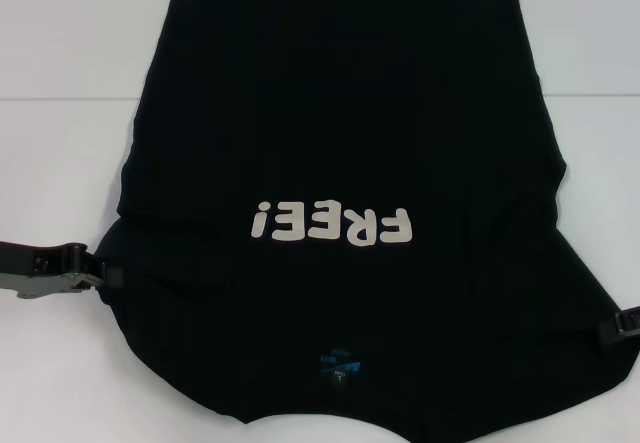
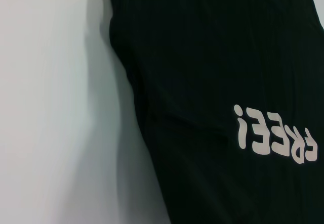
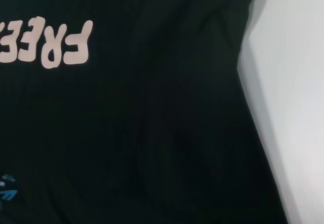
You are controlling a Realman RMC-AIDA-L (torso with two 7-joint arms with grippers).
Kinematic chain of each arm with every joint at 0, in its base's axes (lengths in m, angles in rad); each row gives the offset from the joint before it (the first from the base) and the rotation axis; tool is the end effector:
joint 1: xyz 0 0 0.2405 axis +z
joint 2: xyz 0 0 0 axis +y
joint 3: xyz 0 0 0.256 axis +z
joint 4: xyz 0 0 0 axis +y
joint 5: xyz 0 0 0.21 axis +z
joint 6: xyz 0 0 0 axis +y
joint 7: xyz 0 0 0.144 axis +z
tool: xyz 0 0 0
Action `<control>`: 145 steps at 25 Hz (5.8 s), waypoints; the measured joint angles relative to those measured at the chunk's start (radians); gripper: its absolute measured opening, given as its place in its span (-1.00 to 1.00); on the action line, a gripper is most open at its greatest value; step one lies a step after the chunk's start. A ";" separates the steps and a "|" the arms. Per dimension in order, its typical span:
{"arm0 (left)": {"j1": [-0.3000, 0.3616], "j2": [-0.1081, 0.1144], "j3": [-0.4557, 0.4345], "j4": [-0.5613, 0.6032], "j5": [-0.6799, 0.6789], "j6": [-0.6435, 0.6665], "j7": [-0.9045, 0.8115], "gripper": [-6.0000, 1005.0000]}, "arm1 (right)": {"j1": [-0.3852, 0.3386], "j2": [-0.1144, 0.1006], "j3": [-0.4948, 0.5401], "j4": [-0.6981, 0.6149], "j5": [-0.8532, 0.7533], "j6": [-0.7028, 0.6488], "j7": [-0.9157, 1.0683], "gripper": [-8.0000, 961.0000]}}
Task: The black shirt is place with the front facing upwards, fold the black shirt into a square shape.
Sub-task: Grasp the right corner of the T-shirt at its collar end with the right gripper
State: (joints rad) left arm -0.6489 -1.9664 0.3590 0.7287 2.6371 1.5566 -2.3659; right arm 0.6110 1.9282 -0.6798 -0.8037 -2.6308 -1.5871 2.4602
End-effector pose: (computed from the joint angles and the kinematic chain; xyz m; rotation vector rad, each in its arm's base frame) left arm -0.3229 0.3475 0.0667 -2.1242 -1.8780 -0.2524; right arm 0.3237 0.3414 0.0728 -2.1934 1.8118 -0.1281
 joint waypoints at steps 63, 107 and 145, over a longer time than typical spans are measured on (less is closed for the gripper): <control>-0.006 0.002 -0.002 0.000 -0.020 0.002 0.007 -0.86 | 0.072 0.030 -0.008 0.054 0.055 -0.026 -0.054 0.96; -0.004 0.003 0.000 -0.005 -0.020 -0.003 0.008 -0.84 | -0.003 -0.012 0.020 0.062 0.025 -0.001 -0.060 0.96; -0.003 0.001 0.000 -0.002 -0.028 0.002 0.010 -0.82 | 0.058 0.042 -0.044 0.071 0.026 0.000 -0.062 0.86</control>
State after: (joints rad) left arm -0.6520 -1.9651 0.3589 0.7268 2.6094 1.5584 -2.3562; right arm 0.6685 1.9699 -0.7236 -0.7331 -2.6053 -1.5867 2.3980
